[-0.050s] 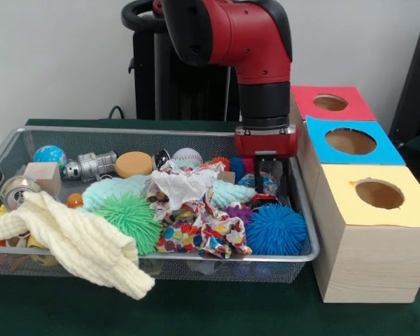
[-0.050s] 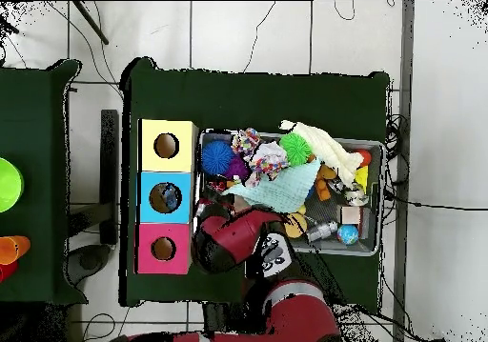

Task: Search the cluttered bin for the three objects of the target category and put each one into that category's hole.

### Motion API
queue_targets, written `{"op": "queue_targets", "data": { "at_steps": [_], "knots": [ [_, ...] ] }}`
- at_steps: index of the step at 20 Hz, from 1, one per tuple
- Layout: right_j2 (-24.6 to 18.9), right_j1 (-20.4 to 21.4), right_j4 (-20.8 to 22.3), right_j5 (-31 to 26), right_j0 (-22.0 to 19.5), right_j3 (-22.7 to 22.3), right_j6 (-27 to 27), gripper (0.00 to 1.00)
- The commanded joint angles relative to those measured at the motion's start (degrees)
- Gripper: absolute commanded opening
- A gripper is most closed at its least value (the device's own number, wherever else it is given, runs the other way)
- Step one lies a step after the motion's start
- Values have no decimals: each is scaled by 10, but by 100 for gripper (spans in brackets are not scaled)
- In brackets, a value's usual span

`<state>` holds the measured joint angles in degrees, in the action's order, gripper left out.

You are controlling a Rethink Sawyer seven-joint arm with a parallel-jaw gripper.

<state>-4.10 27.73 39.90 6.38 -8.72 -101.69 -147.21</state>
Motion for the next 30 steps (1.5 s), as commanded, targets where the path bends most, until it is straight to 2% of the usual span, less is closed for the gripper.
{"op": "queue_targets", "data": {
  "at_steps": [1, 6, 11, 20, 25, 30],
  "knots": [
    [-9, -82, -18, -48, 32, 57, -12, 0],
    [0, -42, -40, -122, 45, 52, 1, 0],
    [34, -17, -60, -136, 81, 32, -18, 0],
    [34, -23, -63, -146, 79, 41, -13, 0],
    [44, -10, -61, -161, 88, 40, -9, 0],
    [61, -15, -60, -173, 98, 39, -9, 0]
  ]
}}
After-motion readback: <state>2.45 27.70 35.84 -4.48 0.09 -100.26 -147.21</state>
